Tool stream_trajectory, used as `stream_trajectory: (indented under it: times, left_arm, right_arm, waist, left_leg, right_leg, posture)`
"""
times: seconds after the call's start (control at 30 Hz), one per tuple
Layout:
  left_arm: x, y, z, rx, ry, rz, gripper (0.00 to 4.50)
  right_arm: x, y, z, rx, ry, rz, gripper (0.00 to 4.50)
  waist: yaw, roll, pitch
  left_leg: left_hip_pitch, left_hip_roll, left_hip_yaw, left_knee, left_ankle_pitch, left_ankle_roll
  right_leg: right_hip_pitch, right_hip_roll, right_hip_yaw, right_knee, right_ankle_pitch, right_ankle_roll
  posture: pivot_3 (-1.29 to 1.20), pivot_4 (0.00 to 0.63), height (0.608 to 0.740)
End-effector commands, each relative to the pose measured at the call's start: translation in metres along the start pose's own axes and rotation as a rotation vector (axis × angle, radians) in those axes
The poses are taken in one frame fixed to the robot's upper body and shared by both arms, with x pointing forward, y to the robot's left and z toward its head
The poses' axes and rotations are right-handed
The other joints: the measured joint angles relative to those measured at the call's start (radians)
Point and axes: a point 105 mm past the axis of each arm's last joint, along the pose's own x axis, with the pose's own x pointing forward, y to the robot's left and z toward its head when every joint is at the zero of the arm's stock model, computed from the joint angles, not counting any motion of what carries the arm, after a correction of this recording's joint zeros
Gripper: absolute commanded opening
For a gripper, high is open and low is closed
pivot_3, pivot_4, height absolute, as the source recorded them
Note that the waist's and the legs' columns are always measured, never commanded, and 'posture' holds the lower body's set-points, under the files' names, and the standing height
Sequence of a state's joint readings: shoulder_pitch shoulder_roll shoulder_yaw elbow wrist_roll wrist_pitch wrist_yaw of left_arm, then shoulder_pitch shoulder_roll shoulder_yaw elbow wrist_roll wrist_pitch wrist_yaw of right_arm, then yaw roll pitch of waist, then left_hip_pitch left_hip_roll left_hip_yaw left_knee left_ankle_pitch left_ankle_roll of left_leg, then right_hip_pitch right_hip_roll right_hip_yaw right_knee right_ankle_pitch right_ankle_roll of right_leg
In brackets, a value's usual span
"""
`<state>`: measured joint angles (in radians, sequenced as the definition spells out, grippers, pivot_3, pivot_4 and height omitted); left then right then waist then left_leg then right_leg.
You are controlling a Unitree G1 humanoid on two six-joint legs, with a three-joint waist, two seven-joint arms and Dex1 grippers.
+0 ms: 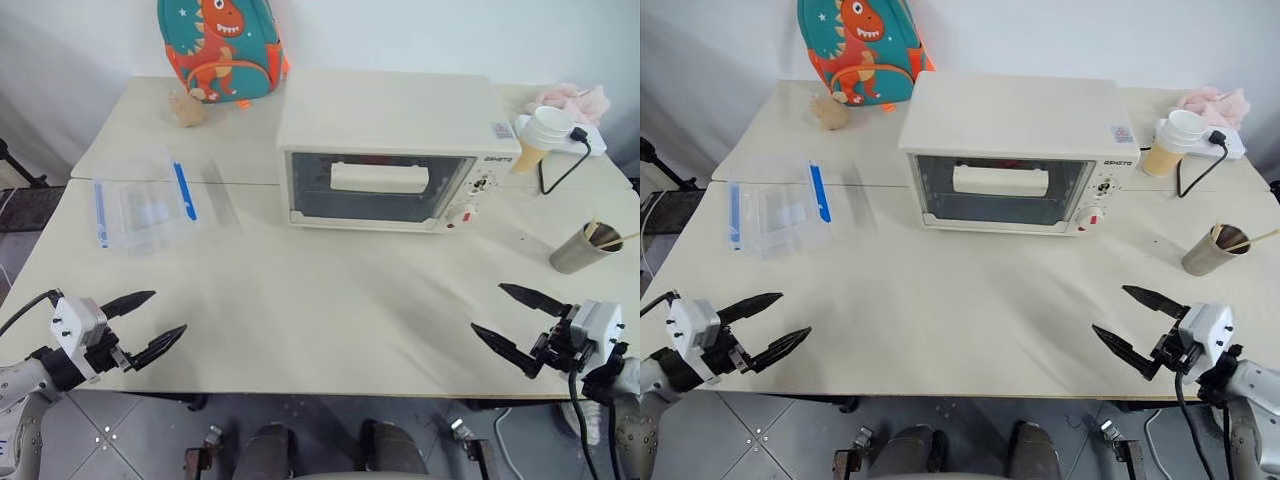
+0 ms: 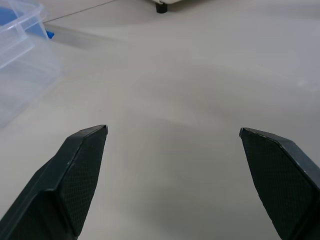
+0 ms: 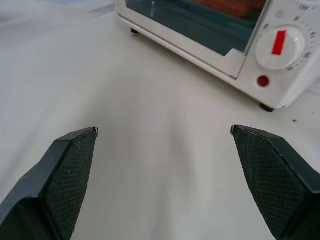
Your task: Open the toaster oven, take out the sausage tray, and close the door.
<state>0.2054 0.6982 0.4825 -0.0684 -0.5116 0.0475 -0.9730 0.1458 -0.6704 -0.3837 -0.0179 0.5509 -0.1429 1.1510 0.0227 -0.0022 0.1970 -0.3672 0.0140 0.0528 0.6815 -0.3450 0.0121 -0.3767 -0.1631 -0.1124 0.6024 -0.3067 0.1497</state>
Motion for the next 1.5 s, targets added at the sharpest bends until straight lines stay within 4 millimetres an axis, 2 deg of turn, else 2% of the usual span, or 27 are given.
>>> stream_trajectory:
  times: [0.03,0.07,0.17,0.27,0.33,0.4,0.5,0.67,0.9,1.13,1.3,1.5]
  left_arm:
    - [-0.001,0.000,0.012,0.044,0.007,-0.035,4.50]
    - [0.000,0.002,0.015,0.041,0.006,-0.040,4.50]
    - [0.012,0.011,0.048,-0.101,-0.137,-0.074,4.50]
    - [0.029,0.020,0.080,-0.094,-0.298,-0.043,4.50]
    - [0.041,0.017,0.096,-0.138,-0.384,-0.062,4.50]
    - [0.053,0.006,0.101,-0.158,-0.400,-0.107,4.50]
    - [0.066,-0.008,0.101,-0.156,-0.399,-0.159,4.50]
    - [0.078,-0.017,0.104,-0.147,-0.414,-0.179,4.50]
    - [0.080,-0.020,0.100,-0.153,-0.405,-0.185,4.50]
    - [0.080,-0.017,0.100,-0.149,-0.405,-0.175,4.50]
    - [0.084,-0.014,0.109,-0.141,-0.424,-0.199,4.50]
    - [0.084,-0.005,0.117,-0.124,-0.433,-0.208,4.50]
  right_arm:
    - [0.007,-0.002,0.017,-0.028,-0.054,0.019,4.46]
    - [0.010,-0.004,0.020,-0.023,-0.069,0.017,4.46]
    - [0.034,-0.008,0.042,0.012,-0.169,0.037,4.46]
    - [0.060,-0.016,0.061,0.080,-0.235,0.038,4.46]
    - [0.079,-0.024,0.071,0.157,-0.257,0.030,4.46]
    - [0.095,-0.030,0.081,0.206,-0.280,0.015,4.46]
    - [0.115,-0.030,0.092,0.197,-0.283,0.044,4.46]
    - [0.132,-0.034,0.104,0.162,-0.299,0.085,4.46]
    - [0.133,-0.013,0.114,0.111,-0.329,0.251,4.46]
    - [0.126,-0.007,0.111,0.076,-0.317,0.289,4.46]
    - [0.113,0.009,0.097,-0.044,-0.259,0.361,4.46]
    - [0.102,0.020,0.089,-0.090,-0.241,0.377,4.46]
  waist:
    - [0.000,0.000,0.000]
    - [-0.001,0.000,0.000]
    - [-0.002,0.000,0.000]
    - [-0.002,0.000,0.000]
    - [-0.002,0.000,0.000]
    - [-0.002,0.000,0.000]
    - [-0.006,0.000,0.000]
    - [-0.008,0.000,0.000]
    - [-0.008,0.000,0.000]
    - [-0.026,0.000,0.000]
    - [-0.022,0.000,0.000]
    - [-0.022,0.000,0.000]
  left_leg:
    - [0.000,0.000,0.000,0.000,0.000,0.000]
    - [0.000,0.000,0.000,0.000,0.000,0.000]
    - [0.000,0.000,0.000,0.000,0.000,0.000]
    - [0.000,0.001,-0.001,0.002,0.001,0.000]
    - [0.000,0.000,-0.002,0.002,0.001,-0.001]
    - [0.000,0.000,-0.003,0.002,0.001,-0.001]
    - [-0.001,-0.003,-0.004,0.002,-0.001,-0.002]
    - [-0.004,-0.003,0.000,0.001,-0.002,-0.003]
    - [-0.004,-0.003,0.001,0.001,-0.002,-0.003]
    - [-0.003,-0.002,0.002,0.001,-0.002,-0.003]
    - [-0.003,-0.002,0.001,0.001,-0.002,-0.003]
    - [-0.003,-0.002,0.001,0.001,-0.002,-0.003]
  right_leg:
    - [0.000,0.000,0.000,0.000,0.000,0.000]
    - [0.000,0.000,0.000,0.000,0.000,0.000]
    - [0.000,0.000,0.000,0.001,0.000,0.000]
    - [0.000,0.000,0.000,0.003,0.000,0.000]
    - [0.000,0.000,0.000,0.004,0.000,0.000]
    - [-0.001,0.000,0.000,0.004,0.000,0.000]
    - [-0.002,0.000,-0.003,0.007,0.000,0.001]
    - [-0.003,0.002,-0.008,0.006,0.000,0.001]
    - [-0.002,0.002,-0.009,0.005,0.000,0.001]
    - [-0.002,0.003,-0.008,0.005,0.000,0.001]
    - [-0.002,0.003,-0.008,0.004,0.000,0.001]
    - [-0.002,0.004,-0.008,0.004,0.000,0.001]
  posture:
    - [0.00,0.150,0.740]
    - [0.00,0.150,0.740]
    - [0.00,0.150,0.740]
    - [0.00,0.150,0.740]
    - [0.00,0.150,0.740]
    - [0.00,0.150,0.740]
    - [0.00,0.150,0.740]
    - [0.00,0.150,0.740]
    - [0.00,0.150,0.740]
    - [0.00,0.150,0.740]
    - [0.00,0.150,0.740]
    - [0.00,0.150,0.740]
